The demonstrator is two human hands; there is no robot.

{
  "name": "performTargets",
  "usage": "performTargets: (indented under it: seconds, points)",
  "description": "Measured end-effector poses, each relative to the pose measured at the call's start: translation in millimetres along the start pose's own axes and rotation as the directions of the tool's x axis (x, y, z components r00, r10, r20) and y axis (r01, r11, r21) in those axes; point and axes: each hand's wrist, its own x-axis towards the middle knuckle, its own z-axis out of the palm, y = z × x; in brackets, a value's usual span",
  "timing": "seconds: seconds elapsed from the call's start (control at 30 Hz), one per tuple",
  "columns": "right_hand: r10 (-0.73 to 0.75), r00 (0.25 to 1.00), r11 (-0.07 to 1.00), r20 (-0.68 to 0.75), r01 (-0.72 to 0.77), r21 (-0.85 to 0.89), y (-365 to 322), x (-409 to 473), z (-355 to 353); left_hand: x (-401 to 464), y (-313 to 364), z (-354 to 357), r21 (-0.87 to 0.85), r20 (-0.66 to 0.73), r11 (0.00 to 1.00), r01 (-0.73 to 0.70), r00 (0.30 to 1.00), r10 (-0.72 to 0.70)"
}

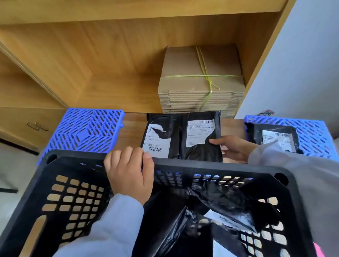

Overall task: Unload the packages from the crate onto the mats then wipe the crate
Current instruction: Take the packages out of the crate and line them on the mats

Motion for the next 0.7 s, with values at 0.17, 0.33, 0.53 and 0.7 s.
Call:
performTargets:
  seconds: [0.17,0.33,0.53,0.7]
  points:
    - [-0.033,0.999,0.998,-0.014,0.032,-0.056,11.8,12.5,5.5,-0.9,-0.3,4.3,0.017,-0.010,1.000,0.005,1.000,-0.005]
    - [0.073,0.995,0.985,0.073,-0.061,-0.159,-1.0,-1.5,-6.6,-1.7,-1.7,3.6,0.009,0.018,1.000,0.018,1.000,-0.018]
    - [-0.112,0.994,0.851,-0.008,0.092,-0.517,-41.4,-70.7,-17.0,0.0,1.9,-1.5,0.006,0.060,0.999,0.031,0.998,-0.032]
    - [-0.514,0.858,0.657,-0.023,0.376,-0.653,-60.6,-169.1,-6.5,1.1,3.9,-8.4,0.042,0.156,0.997,0.065,0.985,-0.071]
